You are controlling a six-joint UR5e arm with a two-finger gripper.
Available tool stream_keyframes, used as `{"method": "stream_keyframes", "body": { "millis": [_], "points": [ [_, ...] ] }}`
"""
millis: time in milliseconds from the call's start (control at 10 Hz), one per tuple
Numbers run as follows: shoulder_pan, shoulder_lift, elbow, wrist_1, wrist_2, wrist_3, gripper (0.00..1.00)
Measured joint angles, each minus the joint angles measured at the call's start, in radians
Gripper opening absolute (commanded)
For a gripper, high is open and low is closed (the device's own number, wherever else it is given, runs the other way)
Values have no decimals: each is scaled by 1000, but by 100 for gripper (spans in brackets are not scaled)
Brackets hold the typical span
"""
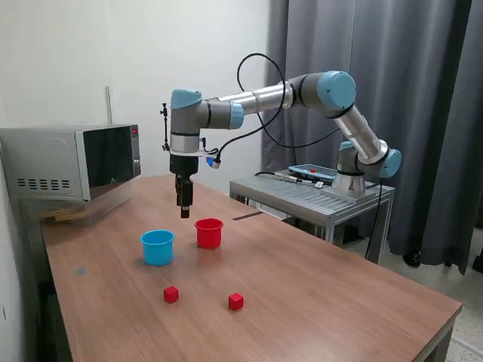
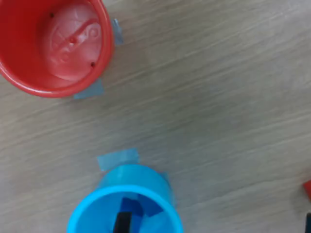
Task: Place red objects in the red bin, and blue objects in the blue bin.
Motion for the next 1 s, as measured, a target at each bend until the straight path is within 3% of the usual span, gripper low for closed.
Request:
{"method": "stream_keyframes", "body": {
  "millis": [300, 1000],
  "points": [
    [18, -4, 1, -1, 0, -85, 100],
    [35, -5, 0, -11, 27, -378, 100]
  ]
}}
